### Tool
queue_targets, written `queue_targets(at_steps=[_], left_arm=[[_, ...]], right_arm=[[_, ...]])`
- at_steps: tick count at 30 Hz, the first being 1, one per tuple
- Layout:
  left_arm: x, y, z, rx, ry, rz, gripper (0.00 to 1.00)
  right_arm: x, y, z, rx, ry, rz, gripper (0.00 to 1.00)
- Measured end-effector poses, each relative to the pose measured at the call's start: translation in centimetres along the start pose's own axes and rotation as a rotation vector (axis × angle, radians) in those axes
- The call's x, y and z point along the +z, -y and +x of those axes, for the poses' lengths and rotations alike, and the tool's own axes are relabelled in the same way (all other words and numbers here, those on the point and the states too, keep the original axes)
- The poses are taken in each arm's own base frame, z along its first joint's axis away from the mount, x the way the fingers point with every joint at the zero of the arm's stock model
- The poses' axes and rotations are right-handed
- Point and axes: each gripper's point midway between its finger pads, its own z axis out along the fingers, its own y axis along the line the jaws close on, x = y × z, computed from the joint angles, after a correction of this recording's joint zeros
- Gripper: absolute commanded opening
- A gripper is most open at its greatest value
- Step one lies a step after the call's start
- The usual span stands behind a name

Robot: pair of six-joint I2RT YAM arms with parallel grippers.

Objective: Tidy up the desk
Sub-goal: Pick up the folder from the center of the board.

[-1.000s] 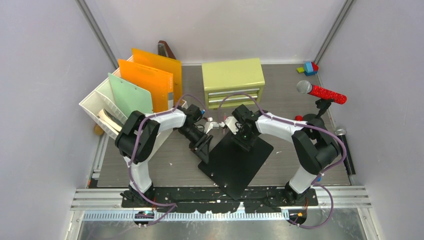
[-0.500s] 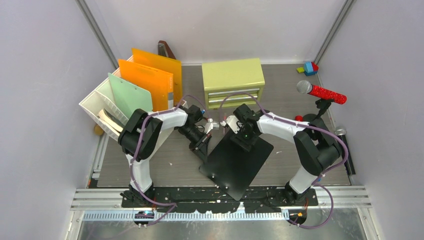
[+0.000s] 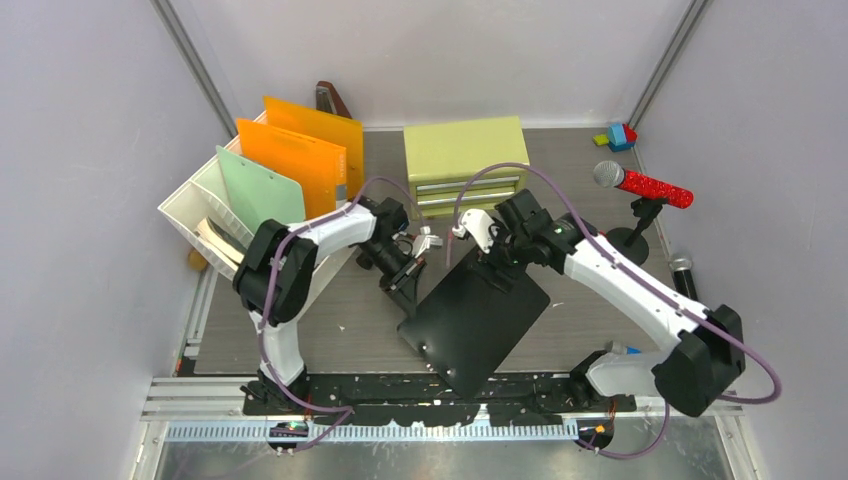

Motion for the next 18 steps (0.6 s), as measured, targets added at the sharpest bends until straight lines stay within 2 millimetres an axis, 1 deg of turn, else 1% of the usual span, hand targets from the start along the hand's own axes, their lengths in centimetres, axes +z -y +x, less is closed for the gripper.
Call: queue_targets(at_steps=[4, 6, 9, 11, 14, 18], left_arm=[[-1.4, 1.7, -0.3, 0.033, 0.011, -0.010, 0.00], [-2.3, 2.9, -0.8, 0.055, 0.025, -0.014, 0.00], [-3.7, 4.3, -1.6, 0.090, 0.042, -0.036, 0.00], [-4.6, 4.6, -1.9, 0.111, 0.046, -0.079, 0.00], [-6.2, 4.7, -2.2, 0.149, 0.055, -0.176, 0.00], [-8.5, 4.8, -2.8, 0.192, 0.067, -0.308, 0.00]], right_arm=[[-2.5, -0.3, -1.2, -0.037, 0.079, 0.009, 0.75], [-3.4, -0.5, -1.4, -0.047, 0.106, 0.013, 0.76], [-4.1, -0.6, -1.6, -0.057, 0.127, 0.022, 0.75], [-4.5, -0.4, -1.9, -0.064, 0.140, 0.030, 0.75], [-5.5, 0.0, -2.9, -0.073, 0.170, 0.051, 0.76], [-7.8, 0.9, -5.2, -0.086, 0.242, 0.100, 0.76]])
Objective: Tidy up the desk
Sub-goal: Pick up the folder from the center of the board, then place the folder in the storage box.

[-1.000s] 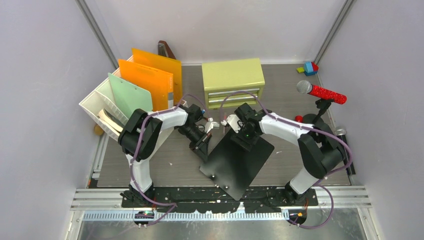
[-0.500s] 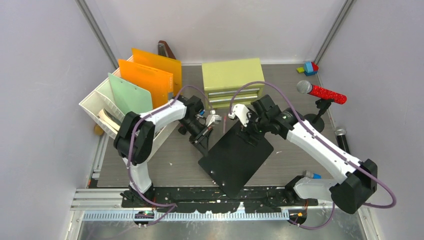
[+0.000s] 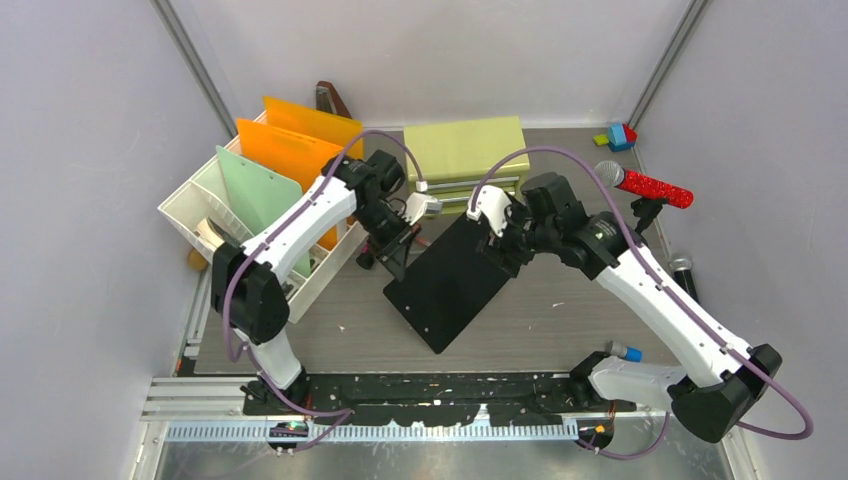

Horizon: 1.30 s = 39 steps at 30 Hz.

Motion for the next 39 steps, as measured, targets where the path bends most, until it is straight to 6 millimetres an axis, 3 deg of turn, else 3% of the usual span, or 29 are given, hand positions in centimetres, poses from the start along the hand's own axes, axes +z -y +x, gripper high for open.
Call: queue_targets(at_steps=[6, 12, 18, 23, 30, 39], left_arm=[[-2.5, -0.7, -0.4, 0.059, -0.034, -0.167, 0.00], [-5.0, -0.5, -0.4, 0.123, -0.080, -0.305, 0.00], [-7.1, -0.7, -2.1, 0.209, -0.062, -0.429, 0.00], [-7.1, -1.1, -1.6, 0.231, -0.107, -0.483, 0.00], [-6.9, -0.9, 0.5, 0.260, -0.163, -0.500, 0.00], [-7.1, -0.5, 2.5, 0.285, -0.192, -0.503, 0.00]], right_arm=[[-1.5, 1.8, -2.6, 0.004, 0.073, 0.080, 0.76], [-1.8, 2.9, -2.6, 0.079, 0.081, 0.127, 0.76], [-2.9, 5.0, -3.0, 0.186, 0.117, 0.191, 0.76], [-2.9, 5.4, -3.1, 0.218, 0.150, 0.171, 0.77], [-1.4, 3.6, -1.9, 0.163, 0.143, 0.072, 0.79], [0.0, 4.1, -2.1, 0.025, 0.114, 0.025, 0.80]])
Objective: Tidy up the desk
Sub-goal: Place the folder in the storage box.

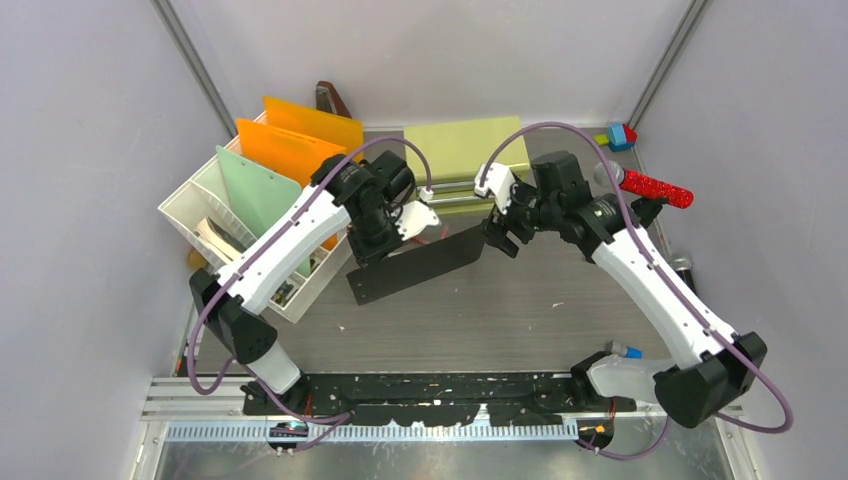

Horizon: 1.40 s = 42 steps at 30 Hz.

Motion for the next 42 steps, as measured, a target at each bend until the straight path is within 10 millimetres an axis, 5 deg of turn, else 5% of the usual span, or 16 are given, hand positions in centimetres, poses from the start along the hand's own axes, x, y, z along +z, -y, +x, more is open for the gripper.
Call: queue_targets(at_steps=[15, 19, 26, 29, 42], left_arm=[[0.0, 0.9, 1.5, 0.015, 0.001, 0.013, 0.00], [0.1, 1.3, 1.7, 0.017, 0.002, 0.024, 0.00], [0.1, 1.3, 1.7, 0.017, 0.006, 0.028, 0.00], [0.1, 1.1, 1.6, 0.018, 0.009, 0.018, 0.01], [1.1, -0.4, 1.1, 0.004, 0.029, -0.061, 0.57]], right_arm=[[4.5, -0.6, 0.1, -0.074, -0.019, -0.180, 0.70], [5.2, -1.4, 0.0, -0.069, 0.000, -0.236, 0.52], [5.3, -2.7, -0.2, -0.038, 0.024, -0.299, 0.06], [5.0, -3.3, 0.1, -0.040, 0.031, -0.314, 0.01], [0.8, -6.4, 2.1, 0.004, 0.012, -0.316, 0.00]])
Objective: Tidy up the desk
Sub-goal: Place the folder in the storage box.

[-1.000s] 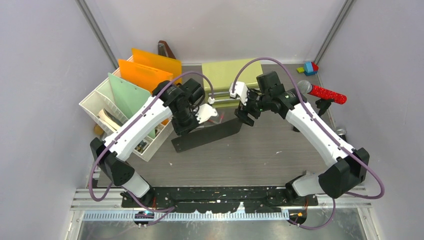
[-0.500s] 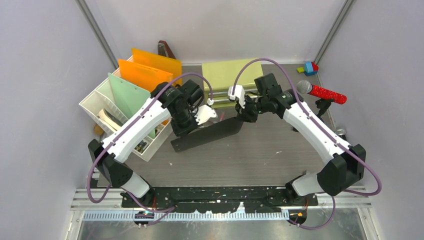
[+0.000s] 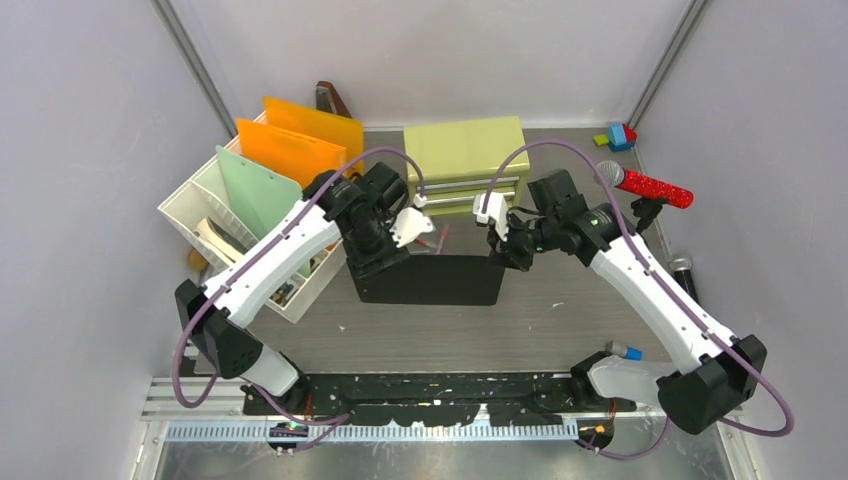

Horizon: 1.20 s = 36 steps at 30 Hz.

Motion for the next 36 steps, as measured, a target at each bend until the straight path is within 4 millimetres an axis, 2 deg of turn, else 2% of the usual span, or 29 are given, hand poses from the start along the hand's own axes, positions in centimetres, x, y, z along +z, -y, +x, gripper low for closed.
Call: queue_targets(at_steps=[4, 10, 18, 21, 24, 26, 31, 33, 34, 35, 36], left_arm=[[-0.1, -0.4, 0.0, -0.006, 0.040, -0.045, 0.63], [-0.6, -1.2, -0.7, 0.041, 0.134, -0.106, 0.64], [1.4, -2.2, -2.5, 0.120, 0.160, -0.117, 0.64], [2.8, -2.3, -3.2, 0.138, 0.151, -0.090, 0.61], [4.0, -2.0, -3.7, 0.157, 0.139, -0.052, 0.55], [4.6, -1.6, -3.9, 0.180, 0.132, -0.021, 0.47], [5.5, -0.1, -4.3, 0.242, 0.119, 0.030, 0.14], [5.7, 0.4, -4.2, 0.265, 0.106, 0.044, 0.04], [5.7, 0.6, -4.1, 0.278, 0.098, 0.049, 0.00], [5.7, 0.8, -3.9, 0.293, 0.089, 0.056, 0.00], [5.6, 1.0, -3.7, 0.301, 0.080, 0.063, 0.00]], right_arm=[[-0.9, -0.8, 0.4, 0.014, -0.007, 0.013, 0.00], [-2.1, -1.7, 0.8, 0.015, -0.005, 0.037, 0.00], [-2.2, -2.6, 1.2, 0.046, -0.014, 0.007, 0.00], [-2.0, -2.7, 1.3, 0.057, -0.018, -0.007, 0.01], [-1.9, -2.9, 1.5, 0.066, -0.019, -0.013, 0.00], [-1.8, -3.0, 1.6, 0.075, -0.021, -0.017, 0.01], [-1.5, -3.0, 1.8, 0.094, -0.019, -0.015, 0.01], [-1.5, -2.9, 1.8, 0.096, -0.014, -0.011, 0.01], [-1.5, -2.9, 1.8, 0.097, -0.012, -0.009, 0.04], [-1.5, -2.9, 1.7, 0.097, -0.011, -0.006, 0.07], [-1.5, -2.8, 1.7, 0.098, -0.010, -0.003, 0.15]])
